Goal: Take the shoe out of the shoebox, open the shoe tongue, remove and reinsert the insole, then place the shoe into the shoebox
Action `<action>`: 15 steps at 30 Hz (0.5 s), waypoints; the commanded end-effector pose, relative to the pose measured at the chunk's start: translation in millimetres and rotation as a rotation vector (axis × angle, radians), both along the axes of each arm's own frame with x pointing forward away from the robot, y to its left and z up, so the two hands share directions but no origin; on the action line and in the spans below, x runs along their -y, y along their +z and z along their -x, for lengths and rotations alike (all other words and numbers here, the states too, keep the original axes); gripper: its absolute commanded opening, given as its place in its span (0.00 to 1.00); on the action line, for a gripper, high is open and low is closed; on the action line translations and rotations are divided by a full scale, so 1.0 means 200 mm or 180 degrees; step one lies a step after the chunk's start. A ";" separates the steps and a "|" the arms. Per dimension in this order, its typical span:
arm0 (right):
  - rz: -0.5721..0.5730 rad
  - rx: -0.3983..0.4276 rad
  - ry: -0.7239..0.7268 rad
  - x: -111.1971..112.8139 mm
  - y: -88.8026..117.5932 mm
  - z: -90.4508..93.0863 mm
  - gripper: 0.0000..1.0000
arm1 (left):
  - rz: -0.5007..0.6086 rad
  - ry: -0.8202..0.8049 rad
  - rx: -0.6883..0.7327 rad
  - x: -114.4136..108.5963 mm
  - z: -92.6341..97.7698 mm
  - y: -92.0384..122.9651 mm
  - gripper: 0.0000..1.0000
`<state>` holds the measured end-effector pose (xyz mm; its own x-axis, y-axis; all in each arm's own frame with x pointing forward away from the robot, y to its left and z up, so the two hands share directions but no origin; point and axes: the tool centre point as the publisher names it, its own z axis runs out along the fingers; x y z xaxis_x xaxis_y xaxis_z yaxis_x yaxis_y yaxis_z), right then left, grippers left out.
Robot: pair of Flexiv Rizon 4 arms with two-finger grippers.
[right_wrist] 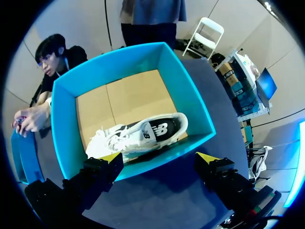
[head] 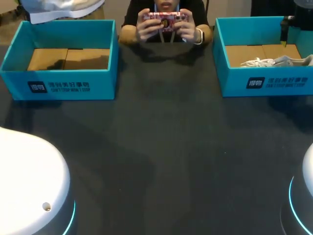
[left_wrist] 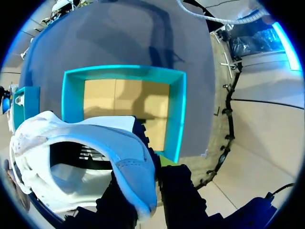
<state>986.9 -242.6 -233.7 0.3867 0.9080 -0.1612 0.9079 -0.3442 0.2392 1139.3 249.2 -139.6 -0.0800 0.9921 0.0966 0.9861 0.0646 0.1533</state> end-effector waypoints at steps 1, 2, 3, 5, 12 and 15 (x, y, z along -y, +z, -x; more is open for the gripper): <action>-0.0001 0.0010 -0.0001 0.00 0.00 0.01 1.00 | -0.0079 0.0061 0.0011 0.08 0.06 0.04 0.00; -0.0001 0.0010 -0.0001 0.00 0.00 0.01 1.00 | -0.0081 0.0063 0.0010 0.10 0.07 0.04 0.00; -0.0001 0.0010 -0.0001 0.00 0.00 0.01 1.00 | -0.0108 0.0098 0.0032 0.12 0.09 0.05 0.00; -0.0001 0.0010 -0.0001 0.00 0.00 0.01 1.00 | -0.0135 0.0113 0.0034 0.18 0.13 0.06 0.00; -0.0001 0.0010 -0.0001 0.00 0.00 0.01 1.00 | -0.0146 0.0103 0.0081 0.37 0.27 0.09 0.00; -0.0001 0.0010 -0.0001 0.00 0.00 0.01 1.00 | -0.0150 0.0083 0.0096 0.43 0.33 0.10 0.00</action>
<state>986.9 -242.5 -233.7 0.3864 0.9081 -0.1612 0.9080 -0.3439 0.2393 1093.9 170.4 -124.1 -0.1035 0.9861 0.1303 0.9862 0.0848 0.1421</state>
